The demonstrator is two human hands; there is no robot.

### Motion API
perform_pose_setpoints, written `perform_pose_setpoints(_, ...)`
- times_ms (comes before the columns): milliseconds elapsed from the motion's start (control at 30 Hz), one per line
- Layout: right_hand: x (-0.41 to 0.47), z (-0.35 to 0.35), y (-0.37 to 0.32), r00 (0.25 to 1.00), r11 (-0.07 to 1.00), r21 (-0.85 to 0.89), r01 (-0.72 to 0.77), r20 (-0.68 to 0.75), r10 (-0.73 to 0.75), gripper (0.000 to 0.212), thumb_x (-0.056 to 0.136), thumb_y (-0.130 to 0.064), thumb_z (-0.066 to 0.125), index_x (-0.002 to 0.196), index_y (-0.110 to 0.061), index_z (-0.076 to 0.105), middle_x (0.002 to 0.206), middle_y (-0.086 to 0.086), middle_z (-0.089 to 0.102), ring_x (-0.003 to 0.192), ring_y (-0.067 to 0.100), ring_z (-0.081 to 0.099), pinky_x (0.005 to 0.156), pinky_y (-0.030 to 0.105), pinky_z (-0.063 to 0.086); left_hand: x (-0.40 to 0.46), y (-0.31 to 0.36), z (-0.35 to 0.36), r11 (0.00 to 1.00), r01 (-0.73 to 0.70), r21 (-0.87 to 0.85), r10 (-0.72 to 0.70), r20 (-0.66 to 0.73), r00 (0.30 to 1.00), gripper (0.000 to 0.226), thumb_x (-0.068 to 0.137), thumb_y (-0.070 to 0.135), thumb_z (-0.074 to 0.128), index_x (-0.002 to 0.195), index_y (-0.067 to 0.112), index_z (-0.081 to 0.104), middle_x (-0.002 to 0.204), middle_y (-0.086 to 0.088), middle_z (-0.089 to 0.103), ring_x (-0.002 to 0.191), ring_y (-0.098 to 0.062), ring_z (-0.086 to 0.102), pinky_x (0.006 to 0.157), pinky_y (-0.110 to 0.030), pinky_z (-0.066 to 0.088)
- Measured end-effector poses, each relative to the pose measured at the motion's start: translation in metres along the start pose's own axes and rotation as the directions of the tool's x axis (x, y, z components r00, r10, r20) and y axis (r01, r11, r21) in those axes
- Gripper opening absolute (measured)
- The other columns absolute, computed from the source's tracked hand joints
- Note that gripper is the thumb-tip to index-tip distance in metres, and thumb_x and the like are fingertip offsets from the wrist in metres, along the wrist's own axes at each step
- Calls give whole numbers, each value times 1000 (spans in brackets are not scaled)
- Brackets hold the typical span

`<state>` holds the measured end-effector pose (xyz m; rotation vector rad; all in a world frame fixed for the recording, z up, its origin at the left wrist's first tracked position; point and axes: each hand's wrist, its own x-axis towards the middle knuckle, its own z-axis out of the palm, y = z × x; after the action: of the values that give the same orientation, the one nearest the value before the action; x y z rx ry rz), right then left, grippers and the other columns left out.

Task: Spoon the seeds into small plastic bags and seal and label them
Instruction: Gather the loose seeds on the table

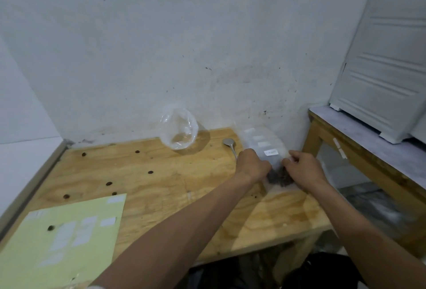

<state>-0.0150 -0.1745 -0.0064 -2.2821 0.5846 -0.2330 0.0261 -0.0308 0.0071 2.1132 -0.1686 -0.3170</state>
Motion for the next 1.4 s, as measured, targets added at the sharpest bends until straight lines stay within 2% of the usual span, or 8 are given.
perform_pose_setpoints(200,2,2,-5,998,1000,-30,-4,-59,2,45,99,-25,56,133,3,59,129,24,64,119,40,58,96,44,48,0,-1,-6,999,14,-52,-13,24,1000,27,90,10,68,75,19,47,81,2,49,80,-22,55,67,-30,47)
perform_pose_setpoints(233,4,2,-7,995,999,-43,15,-95,-19,48,99,-28,57,136,1,57,132,23,62,121,41,57,97,45,48,-5,2,-12,997,-14,-78,15,13,1000,10,92,14,67,92,16,58,98,0,58,96,-24,60,80,-31,50)
perform_pose_setpoints(333,6,6,-26,977,991,-84,103,-178,-117,50,96,-33,58,139,-7,58,134,20,61,122,40,56,98,44,47,-9,0,-37,993,-100,-57,95,-79,992,54,96,24,65,145,7,49,144,-9,54,131,-25,53,100,-28,43)
perform_pose_setpoints(500,1,35,-88,929,947,-68,313,-185,-321,43,95,-36,60,132,-16,64,129,11,64,120,36,56,103,48,46,-16,-31,-121,981,-176,83,193,-312,930,45,94,28,64,136,10,60,134,-8,59,120,-22,60,101,-35,48)
perform_pose_setpoints(733,-48,133,-197,781,788,67,611,111,-615,28,92,-31,65,118,-23,72,117,-3,68,112,18,61,96,34,47,-56,-141,-276,941,98,323,86,-509,856,52,100,37,59,143,7,54,149,-12,51,134,-24,51,109,-33,37)
perform_pose_setpoints(933,-100,218,-258,567,677,141,722,441,-696,30,94,-28,66,122,-18,70,113,-2,69,104,15,64,91,30,52,-115,-240,-345,892,256,372,-83,-423,902,104,84,89,32,154,11,37,162,-4,30,152,-26,23,124,-46,20)
perform_pose_setpoints(1167,-137,283,-296,393,577,110,809,628,-671,38,95,-27,63,131,-16,67,121,3,70,112,18,64,97,32,51,-130,-288,-334,735,278,618,-85,-322,943,62,110,40,12,162,8,4,170,-9,-2,157,-19,-5,125,-33,-6)
perform_pose_setpoints(1400,-142,313,-296,414,597,103,796,626,-661,26,95,-31,63,114,-22,77,111,-3,77,100,16,70,88,36,57,-126,-301,-338,696,243,676,-59,-283,957,62,110,41,12,161,7,4,170,-10,-2,157,-18,-4,123,-30,-8)
